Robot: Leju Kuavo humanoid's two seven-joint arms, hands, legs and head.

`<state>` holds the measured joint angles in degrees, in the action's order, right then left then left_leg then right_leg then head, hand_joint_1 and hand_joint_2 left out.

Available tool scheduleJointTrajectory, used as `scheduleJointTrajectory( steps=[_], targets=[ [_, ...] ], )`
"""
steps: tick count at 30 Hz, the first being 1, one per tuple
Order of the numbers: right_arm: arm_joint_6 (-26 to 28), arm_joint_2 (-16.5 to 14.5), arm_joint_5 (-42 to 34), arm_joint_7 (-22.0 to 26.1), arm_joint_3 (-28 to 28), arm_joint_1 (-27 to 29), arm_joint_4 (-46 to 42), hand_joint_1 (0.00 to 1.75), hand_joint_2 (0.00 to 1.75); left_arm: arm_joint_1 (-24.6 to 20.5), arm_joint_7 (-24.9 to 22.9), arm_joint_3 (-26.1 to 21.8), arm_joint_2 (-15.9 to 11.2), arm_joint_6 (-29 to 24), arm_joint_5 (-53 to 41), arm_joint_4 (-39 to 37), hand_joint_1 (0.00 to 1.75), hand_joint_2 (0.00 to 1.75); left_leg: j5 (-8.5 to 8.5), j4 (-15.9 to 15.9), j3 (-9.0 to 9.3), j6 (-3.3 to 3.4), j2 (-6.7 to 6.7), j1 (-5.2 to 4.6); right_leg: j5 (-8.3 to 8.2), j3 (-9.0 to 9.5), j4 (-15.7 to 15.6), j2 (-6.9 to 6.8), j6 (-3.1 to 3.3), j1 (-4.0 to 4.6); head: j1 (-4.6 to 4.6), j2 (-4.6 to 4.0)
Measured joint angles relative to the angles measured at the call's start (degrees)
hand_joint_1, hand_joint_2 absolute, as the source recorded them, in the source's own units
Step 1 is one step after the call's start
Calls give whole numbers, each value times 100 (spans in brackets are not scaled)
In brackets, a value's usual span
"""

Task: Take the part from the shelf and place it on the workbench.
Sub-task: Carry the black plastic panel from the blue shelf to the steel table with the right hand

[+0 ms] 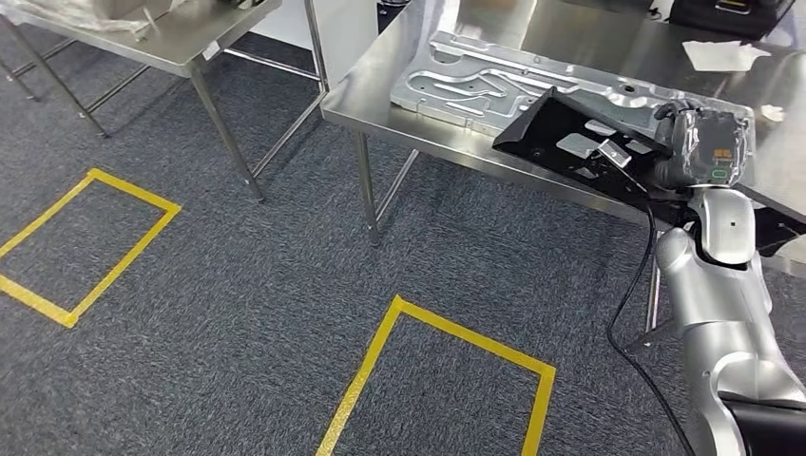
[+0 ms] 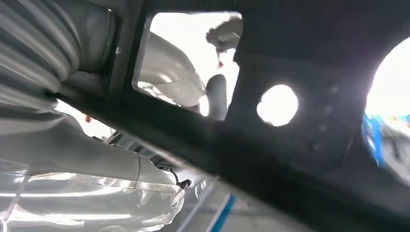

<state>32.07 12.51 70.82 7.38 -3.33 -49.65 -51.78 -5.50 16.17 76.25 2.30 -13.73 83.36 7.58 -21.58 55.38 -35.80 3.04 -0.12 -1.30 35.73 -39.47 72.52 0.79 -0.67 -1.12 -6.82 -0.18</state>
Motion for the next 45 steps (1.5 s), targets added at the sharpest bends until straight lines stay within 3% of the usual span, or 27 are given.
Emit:
scheduleJointTrajectory(
  steps=[1,2,4,5,7,9,11,14,15,16,17,20,22,24,26,27,28,29,31,32,34,36,37,39,41,45],
  targets=[
    [-210,2,19,-68,-55,-140,48,175,175,10,-5,6,4,12,0,0,0,175,-33,8,29,-22,70,12,-95,-21,17,-16,-33,-19,1,0],
    [-379,9,32,-115,-108,-309,97,175,175,12,-11,12,8,23,0,1,0,175,-66,27,46,-49,135,26,-307,46,-177,-50,-80,-44,1,0],
    [-570,38,40,-158,-195,-685,186,175,175,8,-21,21,5,44,0,-2,0,175,-138,109,42,-116,247,40,-774,296,-866,-280,-202,-70,1,0],
    [-607,59,41,-163,-229,-857,225,175,175,7,-27,24,-7,49,0,-5,0,175,-177,184,26,-152,286,34,-895,397,-1145,-406,-218,-62,3,0],
    [-627,99,33,-161,-286,-1076,297,175,175,14,-45,32,-30,53,0,-12,0,175,-230,277,13,-203,349,11,-894,453,-1310,-521,-146,-19,5,0],
    [-623,138,17,-143,-322,-1202,340,175,175,15,-57,43,-33,55,0,-13,0,175,-285,329,9,-238,401,17,-894,445,-1306,-403,-21,-20,5,-1],
    [-618,160,8,-125,-343,-1346,361,175,175,-1,-61,57,-33,55,0,-13,0,175,-484,577,-78,-296,281,53,-910,434,-1301,-281,47,-35,4,-1],
    [-618,162,5,-113,-390,-1514,391,175,175,-18,-61,77,-29,58,0,-13,0,175,-992,1613,-492,-351,106,102,-927,439,-1301,-68,97,-23,2,0],
    [-618,163,0,-108,-407,-1533,409,175,175,-28,-64,81,-28,58,1,-12,0,175,-1062,1901,-620,-341,100,104,-929,446,-1300,11,103,-6,2,0],
    [-615,165,-15,-102,-427,-1546,431,175,175,-40,-70,84,-27,56,1,-11,0,175,-1020,2000,-674,-313,87,98,-929,458,-1300,92,106,15,2,0],
    [-611,167,-38,-96,-449,-1567,457,175,175,-51,-82,85,-26,49,4,-11,0,175,-873,1884,-635,-266,63,87,-928,472,-1300,176,108,39,3,1],
    [-582,168,-108,-84,-525,-1656,523,175,175,-53,-112,86,-30,8,15,-11,0,175,-260,872,-244,-44,-194,41,-923,509,-1306,381,117,76,3,0],
    [-569,168,-119,-85,-541,-1672,536,175,175,-50,-113,86,-33,-6,17,-13,0,175,-151,605,-150,32,-332,28,-921,513,-1310,416,122,60,3,-2],
    [-516,175,-155,-99,-588,-1692,603,175,175,-53,-108,92,-37,-17,-3,-12,0,175,-176,441,-37,57,-319,29,-946,493,-1344,527,62,22,3,-1],
    [-419,201,-198,-112,-656,-1712,697,175,175,-66,-124,108,-37,-43,-42,-11,0,175,-188,103,184,60,-201,43,-935,411,-1283,435,-29,8,2,-1],
    [-385,214,-205,-114,-679,-1709,723,175,175,-70,-156,117,-34,-60,-56,-11,0,175,-189,-46,282,55,-107,57,-855,305,-1114,303,-64,18,-1,0],
    [-360,220,-205,-117,-699,-1711,743,175,175,-64,-193,121,-35,-81,-56,-11,0,175,-184,-83,323,40,-44,57,-735,146,-825,126,-85,16,1,0],
    [-350,220,-204,-125,-722,-1701,769,175,175,-54,-236,122,-35,-107,-49,-11,0,175,-192,-86,349,40,21,60,-599,-56,-475,35,-111,0,0,1],
    [-344,221,-202,-133,-761,-1645,829,175,175,-35,-310,123,-33,-147,-18,-10,0,175,-255,-48,381,7,152,78,-542,-368,-19,-35,-172,-50,1,1],
    [-345,221,-201,-134,-778,-1620,860,175,175,-31,-335,123,-30,-160,-4,-10,0,175,-298,-6,392,-17,212,92,-669,-385,-74,-65,-205,-75,1,0],
    [-348,223,-200,-136,-805,-1601,904,175,175,-30,-357,123,-27,-169,9,-10,0,175,-415,134,395,-91,292,123,-1077,-131,-714,-144,-268,-117,1,0],
    [-377,236,-201,-135,-828,-1603,937,175,175,-41,-351,122,-34,-178,19,-11,0,175,-536,290,349,-177,341,116,-1276,106,-1221,-171,-244,-111,-1,1],
    [-403,249,-214,-134,-835,-1587,952,175,175,-46,-341,122,-39,-186,24,-12,0,175,-587,343,328,-189,361,105,-1275,142,-1298,-165,-207,-106,-4,1],
    [-454,279,-280,-105,-845,-1512,971,175,175,-47,-280,121,-42,-204,20,-13,0,175,-613,365,328,-140,367,91,-1259,142,-1290,-127,-137,-95,-8,1],
    [-450,314,-361,-37,-853,-1387,968,175,175,-37,-191,123,-41,-212,4,-13,0,175,-602,345,345,-92,364,93,-1253,145,-1301,-118,-114,-82,-9,1],
    [-417,363,-407,52,-890,-1108,945,175,175,-29,-114,127,-38,-214,-9,-13,0,175,-588,301,363,-118,364,98,-1239,143,-1300,-122,-75,-68,-8,1]
  ],
)
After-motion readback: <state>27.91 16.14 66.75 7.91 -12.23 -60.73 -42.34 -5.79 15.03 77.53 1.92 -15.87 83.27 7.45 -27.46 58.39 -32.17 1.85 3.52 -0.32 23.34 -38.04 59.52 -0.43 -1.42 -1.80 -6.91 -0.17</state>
